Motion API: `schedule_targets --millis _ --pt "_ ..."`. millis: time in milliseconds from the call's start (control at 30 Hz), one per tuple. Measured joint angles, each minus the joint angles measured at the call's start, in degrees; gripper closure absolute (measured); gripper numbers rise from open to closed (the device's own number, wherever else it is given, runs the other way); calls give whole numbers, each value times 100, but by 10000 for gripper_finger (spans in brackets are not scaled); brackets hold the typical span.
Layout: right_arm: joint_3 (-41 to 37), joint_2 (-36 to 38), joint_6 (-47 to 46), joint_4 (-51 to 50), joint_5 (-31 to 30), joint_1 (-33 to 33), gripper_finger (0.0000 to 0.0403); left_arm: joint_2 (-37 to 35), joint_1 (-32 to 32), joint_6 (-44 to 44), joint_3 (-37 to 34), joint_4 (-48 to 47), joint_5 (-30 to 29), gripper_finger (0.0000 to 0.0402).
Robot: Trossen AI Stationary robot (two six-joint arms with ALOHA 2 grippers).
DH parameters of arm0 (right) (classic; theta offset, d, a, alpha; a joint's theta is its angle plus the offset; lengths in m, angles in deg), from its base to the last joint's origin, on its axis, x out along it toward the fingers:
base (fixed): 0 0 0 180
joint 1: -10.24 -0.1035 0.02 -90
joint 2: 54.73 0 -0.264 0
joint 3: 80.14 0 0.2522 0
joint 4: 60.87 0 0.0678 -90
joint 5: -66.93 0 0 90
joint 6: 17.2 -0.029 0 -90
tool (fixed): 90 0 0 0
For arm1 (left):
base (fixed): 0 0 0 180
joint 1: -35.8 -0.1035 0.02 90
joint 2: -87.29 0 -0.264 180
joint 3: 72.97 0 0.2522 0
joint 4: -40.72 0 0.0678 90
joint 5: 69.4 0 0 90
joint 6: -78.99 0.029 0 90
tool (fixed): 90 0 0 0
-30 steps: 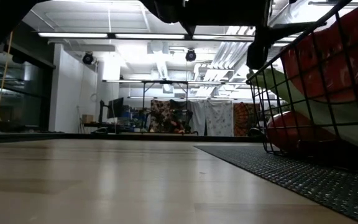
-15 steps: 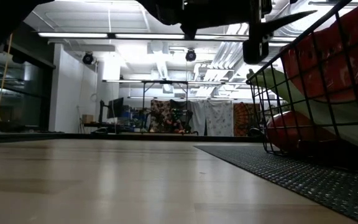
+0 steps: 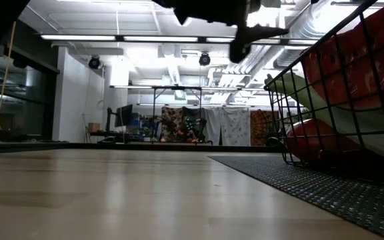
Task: Build produce basket
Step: Return to Home Position
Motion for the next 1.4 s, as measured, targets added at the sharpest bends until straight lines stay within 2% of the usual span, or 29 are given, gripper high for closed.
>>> schedule_targets --millis 300,467,567,733,933,1100,1300,1400 --pt "0 0 -36 4 2 0 100 -786 -255 1437 0 -1658 -1529 165" --pt "0 0 -38 4 4 -2 100 -1319 -283 1839 -48 -1909 -2749 165" --pt "0 0 -38 -2 9 -2 100 -1759 -304 1927 -261 -1590 -3137 165" --pt "0 -4 -38 -60 9 -1 100 -2628 -325 2051 -930 -717 -3453 165" --pt "0 -4 -84 -101 11 -2 100 -3947 -338 2241 -2110 240 -3902 165" --pt "0 -7 -180 -129 11 -2 100 -5069 -338 2334 -3162 533 -4276 165" --pt "0 -7 -289 -127 67 -2 100 -6256 -332 2136 -4308 969 -4361 165" --pt "0 -7 -435 -128 316 -2 100 -6724 -263 2042 -4797 1188 -4508 165"
